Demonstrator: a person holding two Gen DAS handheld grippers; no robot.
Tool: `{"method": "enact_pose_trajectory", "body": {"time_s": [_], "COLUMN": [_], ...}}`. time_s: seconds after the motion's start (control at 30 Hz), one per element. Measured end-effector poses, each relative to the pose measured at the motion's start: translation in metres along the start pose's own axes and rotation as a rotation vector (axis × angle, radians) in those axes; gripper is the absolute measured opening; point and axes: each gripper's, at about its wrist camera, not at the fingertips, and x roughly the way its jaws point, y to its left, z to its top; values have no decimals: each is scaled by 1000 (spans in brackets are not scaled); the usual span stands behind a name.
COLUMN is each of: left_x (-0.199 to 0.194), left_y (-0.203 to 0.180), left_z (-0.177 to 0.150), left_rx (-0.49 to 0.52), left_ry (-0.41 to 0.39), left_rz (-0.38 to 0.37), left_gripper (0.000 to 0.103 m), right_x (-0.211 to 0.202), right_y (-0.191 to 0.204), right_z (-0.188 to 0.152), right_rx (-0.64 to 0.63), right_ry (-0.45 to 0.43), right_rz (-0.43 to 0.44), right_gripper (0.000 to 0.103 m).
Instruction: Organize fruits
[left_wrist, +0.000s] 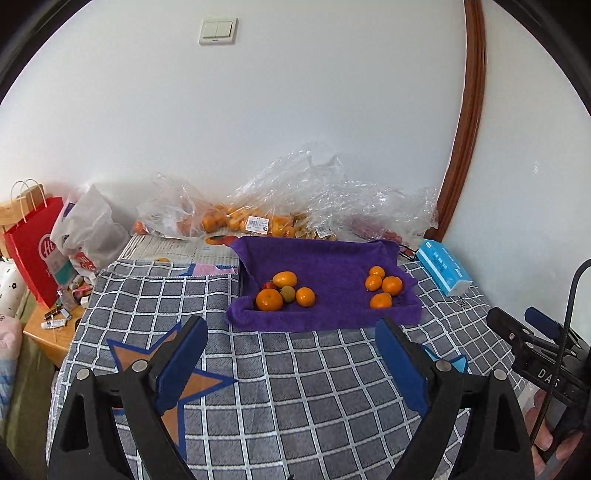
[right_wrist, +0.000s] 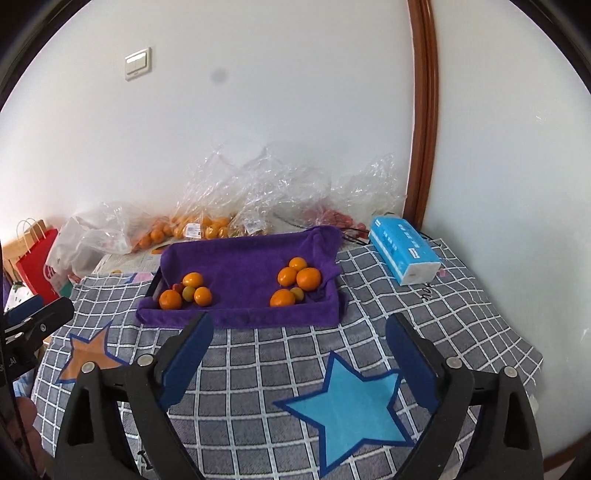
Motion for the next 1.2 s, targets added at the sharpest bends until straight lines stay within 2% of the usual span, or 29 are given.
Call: {"method": "enact_pose_trajectory", "body": {"time_s": [0.13,0.77,1.2], "left_x": [-17,-31,-34], "left_y": [-1,-8,-11], "left_z": [-10,-19,-20], "left_rx": [-6,4,7], "left_ry": [-16,-39,-40], "left_rz": [-8,-7,-11], "left_gripper": [93,94,94], "right_x": [-16,-38,-43], "right_y": [-5,-10,-14], "right_z": [-8,-21,-22], "right_rx": [22,13,28], "right_ry": [-12,-34,-47], "right_rz": [-4,-36,-27], "right_gripper": [101,101,101]}}
